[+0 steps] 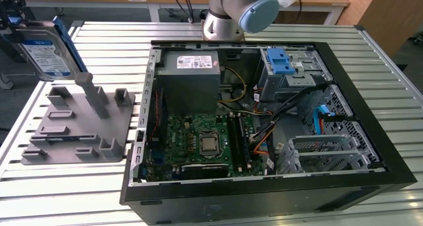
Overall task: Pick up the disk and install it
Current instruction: 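Pick up the disk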
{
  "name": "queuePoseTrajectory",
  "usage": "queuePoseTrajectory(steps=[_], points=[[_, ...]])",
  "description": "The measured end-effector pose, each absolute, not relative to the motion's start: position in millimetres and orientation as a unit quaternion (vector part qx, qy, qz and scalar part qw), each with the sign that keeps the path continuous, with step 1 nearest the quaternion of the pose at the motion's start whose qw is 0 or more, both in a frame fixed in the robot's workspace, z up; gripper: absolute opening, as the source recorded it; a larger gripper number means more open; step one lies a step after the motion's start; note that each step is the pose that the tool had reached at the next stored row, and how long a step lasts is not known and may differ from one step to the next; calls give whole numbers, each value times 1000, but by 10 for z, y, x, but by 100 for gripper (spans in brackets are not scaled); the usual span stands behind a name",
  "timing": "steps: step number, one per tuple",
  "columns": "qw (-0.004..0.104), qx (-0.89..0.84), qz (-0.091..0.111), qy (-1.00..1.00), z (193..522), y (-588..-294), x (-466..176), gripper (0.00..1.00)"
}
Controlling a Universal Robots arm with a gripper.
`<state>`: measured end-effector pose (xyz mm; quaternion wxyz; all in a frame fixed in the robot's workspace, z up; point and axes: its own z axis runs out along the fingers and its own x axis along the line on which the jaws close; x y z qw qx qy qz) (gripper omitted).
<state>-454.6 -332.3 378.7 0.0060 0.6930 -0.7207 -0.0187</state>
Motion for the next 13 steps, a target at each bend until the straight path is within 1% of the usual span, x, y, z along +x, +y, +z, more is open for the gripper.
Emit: queuePoseTrajectory(steps=[13], points=[[6,693,-19,-721,3868,-3323,-4546,36]])
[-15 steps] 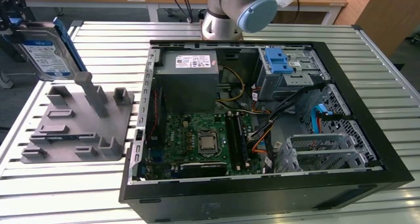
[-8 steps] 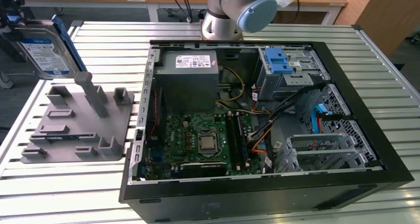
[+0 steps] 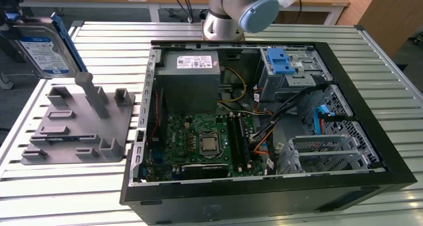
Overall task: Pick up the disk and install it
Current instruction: 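Pick up the disk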
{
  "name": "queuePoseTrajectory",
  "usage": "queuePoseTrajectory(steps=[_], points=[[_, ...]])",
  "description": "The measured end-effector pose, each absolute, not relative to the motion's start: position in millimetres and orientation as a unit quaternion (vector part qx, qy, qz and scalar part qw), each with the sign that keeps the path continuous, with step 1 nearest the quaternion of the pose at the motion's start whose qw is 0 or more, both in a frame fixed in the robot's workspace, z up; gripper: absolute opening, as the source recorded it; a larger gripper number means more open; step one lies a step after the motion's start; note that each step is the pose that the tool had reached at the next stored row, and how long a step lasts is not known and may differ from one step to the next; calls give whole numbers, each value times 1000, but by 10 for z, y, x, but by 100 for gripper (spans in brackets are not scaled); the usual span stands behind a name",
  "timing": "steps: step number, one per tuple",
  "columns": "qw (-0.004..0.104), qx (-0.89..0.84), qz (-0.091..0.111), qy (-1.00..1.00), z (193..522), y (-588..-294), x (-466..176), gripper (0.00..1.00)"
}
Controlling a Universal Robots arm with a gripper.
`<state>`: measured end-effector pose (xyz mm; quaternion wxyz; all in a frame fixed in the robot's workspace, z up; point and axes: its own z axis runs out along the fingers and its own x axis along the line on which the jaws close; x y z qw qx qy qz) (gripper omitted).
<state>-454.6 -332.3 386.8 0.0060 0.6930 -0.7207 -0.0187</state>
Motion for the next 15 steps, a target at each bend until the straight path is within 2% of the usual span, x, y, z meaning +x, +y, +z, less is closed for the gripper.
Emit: queuePoseTrajectory(steps=[15], points=[[6,693,-19,-721,3946,-3323,-4546,36]])
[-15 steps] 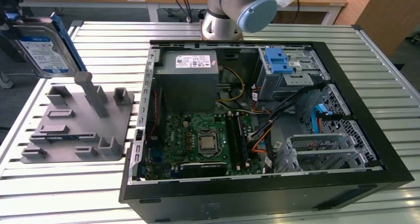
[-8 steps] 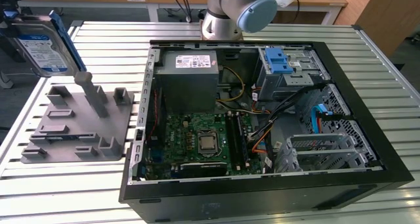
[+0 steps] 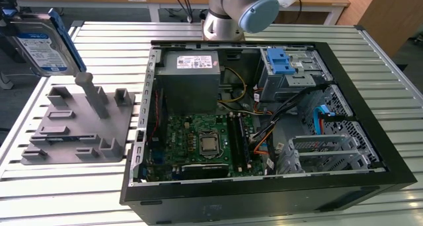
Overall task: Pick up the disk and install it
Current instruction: 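Pick up the disk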
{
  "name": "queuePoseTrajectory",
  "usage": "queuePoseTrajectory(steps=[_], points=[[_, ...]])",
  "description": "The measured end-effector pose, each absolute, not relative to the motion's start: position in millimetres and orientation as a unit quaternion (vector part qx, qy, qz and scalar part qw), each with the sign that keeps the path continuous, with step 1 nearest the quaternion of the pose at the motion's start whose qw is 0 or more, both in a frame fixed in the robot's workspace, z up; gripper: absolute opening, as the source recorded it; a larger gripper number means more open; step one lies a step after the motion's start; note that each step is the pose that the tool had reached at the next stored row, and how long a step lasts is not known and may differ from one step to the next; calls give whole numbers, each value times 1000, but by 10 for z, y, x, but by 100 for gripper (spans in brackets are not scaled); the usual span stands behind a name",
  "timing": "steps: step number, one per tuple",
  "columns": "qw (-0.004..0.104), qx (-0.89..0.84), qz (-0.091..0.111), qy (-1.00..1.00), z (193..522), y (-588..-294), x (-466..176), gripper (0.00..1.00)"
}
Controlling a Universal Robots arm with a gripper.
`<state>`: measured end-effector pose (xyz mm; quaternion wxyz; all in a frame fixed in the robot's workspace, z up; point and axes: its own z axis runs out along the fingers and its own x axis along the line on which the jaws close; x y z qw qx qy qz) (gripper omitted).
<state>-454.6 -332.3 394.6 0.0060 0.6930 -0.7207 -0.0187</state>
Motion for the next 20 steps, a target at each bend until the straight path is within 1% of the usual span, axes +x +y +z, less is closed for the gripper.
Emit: queuePoseTrajectory(steps=[20], points=[[6,693,-19,-721,3998,-3323,-4547,36]])
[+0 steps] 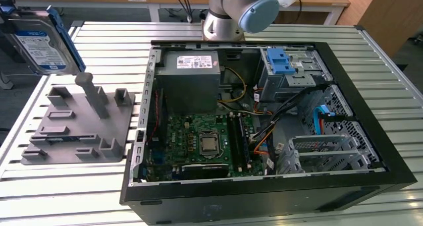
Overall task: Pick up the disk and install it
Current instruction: 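Pick up the disk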
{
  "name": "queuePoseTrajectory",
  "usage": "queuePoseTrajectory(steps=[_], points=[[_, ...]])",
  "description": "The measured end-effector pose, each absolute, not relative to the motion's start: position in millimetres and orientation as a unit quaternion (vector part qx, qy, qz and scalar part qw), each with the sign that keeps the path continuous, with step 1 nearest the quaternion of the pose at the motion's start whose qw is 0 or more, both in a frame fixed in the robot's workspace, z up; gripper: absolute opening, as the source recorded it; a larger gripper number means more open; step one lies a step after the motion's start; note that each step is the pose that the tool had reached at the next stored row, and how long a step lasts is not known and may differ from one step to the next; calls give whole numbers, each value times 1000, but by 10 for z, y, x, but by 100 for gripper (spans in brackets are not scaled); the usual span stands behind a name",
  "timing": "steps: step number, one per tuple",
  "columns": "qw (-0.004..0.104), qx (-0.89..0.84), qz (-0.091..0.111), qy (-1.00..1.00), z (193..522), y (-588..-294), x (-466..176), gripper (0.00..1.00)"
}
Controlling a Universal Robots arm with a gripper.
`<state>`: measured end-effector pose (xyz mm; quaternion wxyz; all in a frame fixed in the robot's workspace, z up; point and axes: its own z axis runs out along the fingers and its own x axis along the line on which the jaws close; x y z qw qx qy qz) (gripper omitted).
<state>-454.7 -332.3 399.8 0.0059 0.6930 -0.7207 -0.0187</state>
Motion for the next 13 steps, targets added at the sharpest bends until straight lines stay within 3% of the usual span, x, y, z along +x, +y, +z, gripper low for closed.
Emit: queuePoseTrajectory(steps=[13], points=[[6,693,-19,-721,4049,-3323,-4546,36]])
